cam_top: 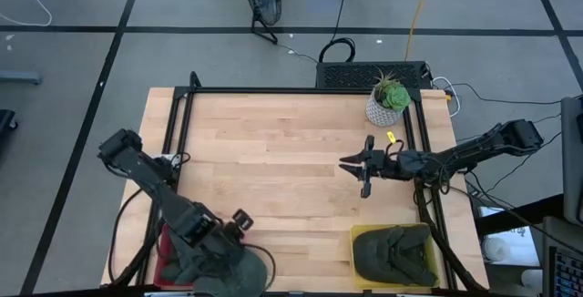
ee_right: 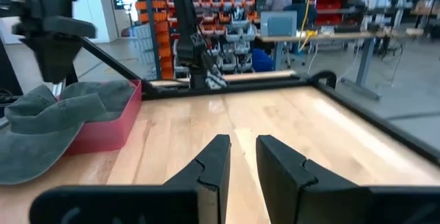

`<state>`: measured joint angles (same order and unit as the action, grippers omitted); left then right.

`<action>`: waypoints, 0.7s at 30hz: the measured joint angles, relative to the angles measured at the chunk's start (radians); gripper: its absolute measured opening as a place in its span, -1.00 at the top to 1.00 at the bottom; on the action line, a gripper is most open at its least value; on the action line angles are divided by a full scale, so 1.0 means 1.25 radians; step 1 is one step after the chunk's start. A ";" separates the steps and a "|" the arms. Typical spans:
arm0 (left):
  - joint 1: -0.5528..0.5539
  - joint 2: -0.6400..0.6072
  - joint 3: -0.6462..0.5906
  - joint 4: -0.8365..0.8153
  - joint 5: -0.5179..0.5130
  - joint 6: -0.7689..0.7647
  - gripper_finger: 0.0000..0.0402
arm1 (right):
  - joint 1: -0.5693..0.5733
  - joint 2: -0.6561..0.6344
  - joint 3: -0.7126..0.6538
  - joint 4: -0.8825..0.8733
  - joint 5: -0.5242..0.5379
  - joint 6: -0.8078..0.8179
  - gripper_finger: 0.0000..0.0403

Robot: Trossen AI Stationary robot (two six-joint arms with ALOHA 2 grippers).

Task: Pick & Place hat
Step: Put the grey cap into the pink bin

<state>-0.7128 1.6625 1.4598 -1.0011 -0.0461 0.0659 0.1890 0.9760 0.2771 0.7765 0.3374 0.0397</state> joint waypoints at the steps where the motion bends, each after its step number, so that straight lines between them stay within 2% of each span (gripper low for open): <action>1: 0.000 0.012 0.010 0.000 0.013 0.011 0.24 | 0.000 0.000 0.000 -0.009 0.000 0.012 0.71; 9: -0.021 0.069 0.041 -0.048 0.080 0.075 0.24 | 0.024 0.000 0.000 -0.040 0.001 0.102 0.71; 13: -0.022 0.096 0.041 -0.087 0.056 0.131 0.24 | 0.048 0.000 0.000 -0.039 0.001 0.135 0.71; 21: -0.020 0.116 0.041 -0.084 0.040 0.204 0.24 | 0.075 0.000 0.000 -0.021 0.026 0.151 0.71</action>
<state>-0.7373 1.8072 1.5108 -1.1059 0.0035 0.3204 0.2829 0.9760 0.2771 0.7507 0.3702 0.2278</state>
